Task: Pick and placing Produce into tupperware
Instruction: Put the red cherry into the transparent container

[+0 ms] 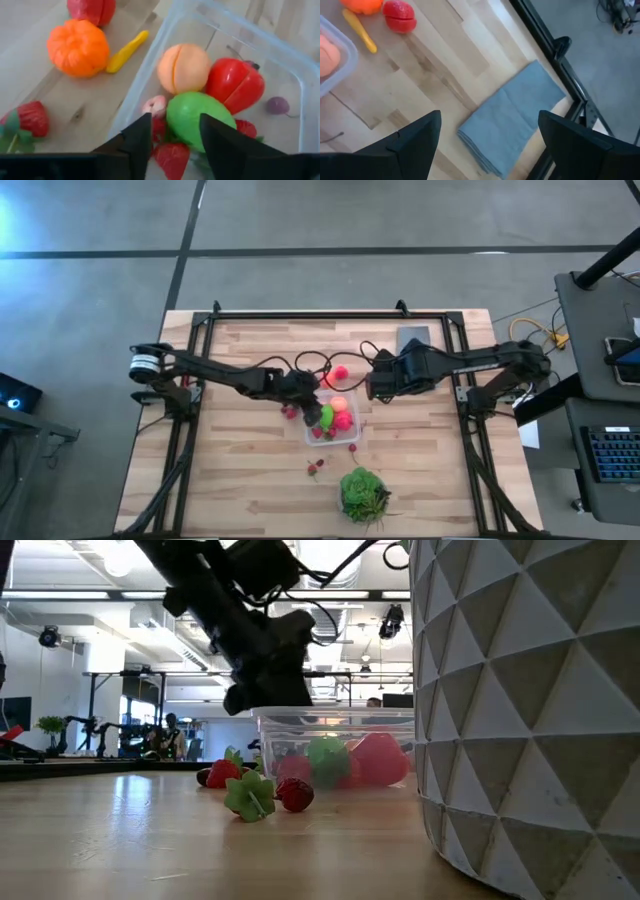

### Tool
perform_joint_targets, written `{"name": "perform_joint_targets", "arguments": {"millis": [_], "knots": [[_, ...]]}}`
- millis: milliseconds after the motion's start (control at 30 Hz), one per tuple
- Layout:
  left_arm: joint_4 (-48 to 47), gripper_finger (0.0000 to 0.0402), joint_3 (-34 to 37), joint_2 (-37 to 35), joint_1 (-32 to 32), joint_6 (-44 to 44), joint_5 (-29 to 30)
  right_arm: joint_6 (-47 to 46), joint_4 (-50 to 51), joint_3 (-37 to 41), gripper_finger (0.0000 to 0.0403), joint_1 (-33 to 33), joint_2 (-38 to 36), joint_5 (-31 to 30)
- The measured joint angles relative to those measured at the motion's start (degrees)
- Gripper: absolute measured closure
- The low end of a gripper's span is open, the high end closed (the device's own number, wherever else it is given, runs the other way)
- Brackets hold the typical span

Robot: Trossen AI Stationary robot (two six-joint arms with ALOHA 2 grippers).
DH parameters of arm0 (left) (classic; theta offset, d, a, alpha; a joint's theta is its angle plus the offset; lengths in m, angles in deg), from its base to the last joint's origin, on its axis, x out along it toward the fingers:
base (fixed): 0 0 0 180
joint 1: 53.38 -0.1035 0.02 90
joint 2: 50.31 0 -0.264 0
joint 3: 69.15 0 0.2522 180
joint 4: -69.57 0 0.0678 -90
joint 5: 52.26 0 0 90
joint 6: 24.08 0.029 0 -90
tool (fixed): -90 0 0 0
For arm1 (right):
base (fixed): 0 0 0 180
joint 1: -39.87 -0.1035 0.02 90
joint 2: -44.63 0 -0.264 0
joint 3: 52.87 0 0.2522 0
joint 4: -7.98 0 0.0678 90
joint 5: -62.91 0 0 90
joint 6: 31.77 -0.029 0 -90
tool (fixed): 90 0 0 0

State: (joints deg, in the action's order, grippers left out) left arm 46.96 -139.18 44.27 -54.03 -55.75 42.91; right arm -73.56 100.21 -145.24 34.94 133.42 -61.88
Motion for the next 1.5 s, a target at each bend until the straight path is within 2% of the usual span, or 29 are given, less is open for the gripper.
{"name": "perform_joint_targets", "arguments": {"millis": [100,200,500,633,733,833,1000,1100,1233,1367,1500], "knots": [[-0.96,0.0204,-1.3,0.49,-0.1,-0.37,0.1,0.01,1.07,0.27,0.0076,-0.2,-1.12,-1.29],[-5.16,0.0184,-2.29,-0.89,0.14,0.54,0.13,-0.02,1.06,1.07,0.0076,-0.2,-3.12,-1.52],[-17.58,0.018,-2.43,-8.8,0.37,0.36,0.33,-2.58,0.2,7.29,0.0076,-0.05,-11.57,-3.82],[-24.0,0.018,-2.39,-10.56,0.38,-0.67,0.05,-4.31,-0.06,10.12,0.0076,0.05,-15.11,-3.81],[-29.11,0.018,-1.38,-11.3,0.51,1.92,-0.01,-5.53,-2.13,12.1,0.0076,0.06,-16.86,-3.42],[-32.13,0.018,0.19,-11.43,0.88,4.5,-0.4,-4.09,-8.81,14.36,0.0076,0.0,-18.42,0.72],[-30.84,0.018,3.15,-12.02,1.32,6.51,-0.58,4.14,-24.96,20.22,0.0076,-0.54,-19.27,10.28],[-30.63,0.018,4.74,-12.15,1.32,6.59,-0.47,5.56,-32.19,23.31,0.0076,-0.46,-19.26,15.9],[-30.5,0.018,7.61,-13.0,1.43,6.61,-0.4,5.86,-35.41,26.48,0.0076,-0.48,-19.27,22.6],[-28.52,0.018,11.32,-13.97,1.47,6.61,-0.61,5.86,-36.19,29.27,0.0076,-0.45,-19.26,25.07],[-22.26,0.018,15.69,-15.54,1.49,7.12,-1.38,5.83,-41.69,33.22,0.0076,-0.44,-19.26,28.2]]}}
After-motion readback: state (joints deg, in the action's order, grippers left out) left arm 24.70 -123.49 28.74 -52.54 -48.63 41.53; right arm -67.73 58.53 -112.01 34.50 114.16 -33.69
